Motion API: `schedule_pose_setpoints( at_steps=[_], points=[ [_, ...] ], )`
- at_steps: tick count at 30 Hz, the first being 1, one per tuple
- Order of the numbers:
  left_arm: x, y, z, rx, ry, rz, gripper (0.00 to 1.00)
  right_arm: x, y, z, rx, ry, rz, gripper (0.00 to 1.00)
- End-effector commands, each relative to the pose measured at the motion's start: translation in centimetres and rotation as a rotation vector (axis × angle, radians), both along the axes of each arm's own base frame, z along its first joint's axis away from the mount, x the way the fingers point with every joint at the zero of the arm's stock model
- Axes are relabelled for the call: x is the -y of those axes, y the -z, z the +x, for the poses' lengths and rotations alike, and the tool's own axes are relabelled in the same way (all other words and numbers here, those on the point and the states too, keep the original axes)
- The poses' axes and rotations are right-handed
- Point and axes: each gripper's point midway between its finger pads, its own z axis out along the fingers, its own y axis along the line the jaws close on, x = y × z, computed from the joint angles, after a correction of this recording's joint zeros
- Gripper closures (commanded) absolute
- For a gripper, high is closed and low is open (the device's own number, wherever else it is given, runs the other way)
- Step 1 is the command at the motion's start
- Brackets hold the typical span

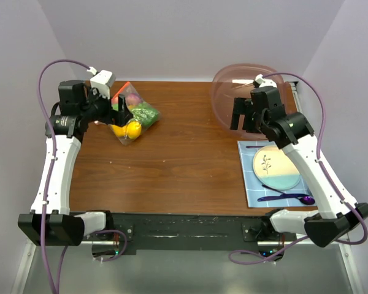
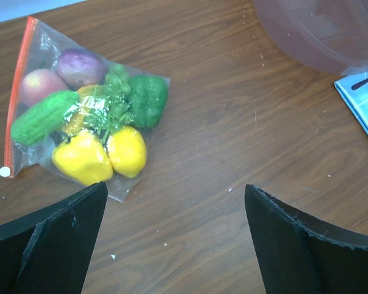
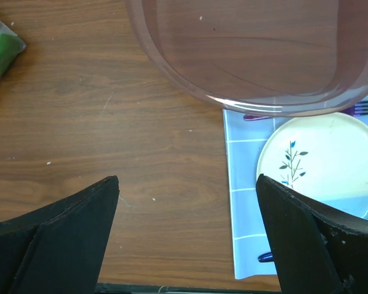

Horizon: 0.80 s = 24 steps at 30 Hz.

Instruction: Open the zip-top bag and remove the fake food

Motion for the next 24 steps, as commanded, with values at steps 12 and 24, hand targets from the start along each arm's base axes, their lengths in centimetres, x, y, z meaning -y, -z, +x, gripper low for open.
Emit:
schedule_pose_setpoints(
  at_steps=[12, 24],
  points=[
    [-1.9, -0.9, 2.4, 0.089, -0.138, 0.022, 0.0, -1.7, 0.8, 6.9, 0.073, -0.012, -0.108, 0.02],
    [-5.8, 1.8, 5.9, 0.07, -0.204, -0.007, 0.0, -5.9, 5.8, 16.0, 0.112, -0.093, -0.178, 0.01]
  ],
)
